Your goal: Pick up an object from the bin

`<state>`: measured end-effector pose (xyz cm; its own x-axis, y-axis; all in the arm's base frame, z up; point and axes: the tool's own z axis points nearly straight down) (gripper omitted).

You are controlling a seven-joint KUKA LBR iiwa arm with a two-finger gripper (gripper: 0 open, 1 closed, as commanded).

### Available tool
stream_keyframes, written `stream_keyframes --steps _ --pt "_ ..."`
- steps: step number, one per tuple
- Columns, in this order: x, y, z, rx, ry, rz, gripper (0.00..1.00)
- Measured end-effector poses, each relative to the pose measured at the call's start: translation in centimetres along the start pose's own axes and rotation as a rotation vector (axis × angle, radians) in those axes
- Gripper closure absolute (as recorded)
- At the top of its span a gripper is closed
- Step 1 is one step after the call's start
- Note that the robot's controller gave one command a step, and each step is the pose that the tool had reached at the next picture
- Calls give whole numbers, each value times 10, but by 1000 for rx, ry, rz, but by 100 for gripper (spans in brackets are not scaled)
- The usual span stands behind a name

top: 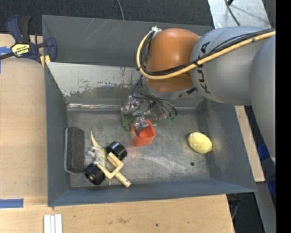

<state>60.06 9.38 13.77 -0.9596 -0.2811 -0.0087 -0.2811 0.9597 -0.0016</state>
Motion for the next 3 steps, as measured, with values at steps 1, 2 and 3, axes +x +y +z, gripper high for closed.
stream_keyframes --steps 1,2,3 --pt "11 -2 -36 -3 11 -178 100" --pt "7 1 -53 0 -4 -58 100" --pt "22 7 -117 -2 6 -162 100"
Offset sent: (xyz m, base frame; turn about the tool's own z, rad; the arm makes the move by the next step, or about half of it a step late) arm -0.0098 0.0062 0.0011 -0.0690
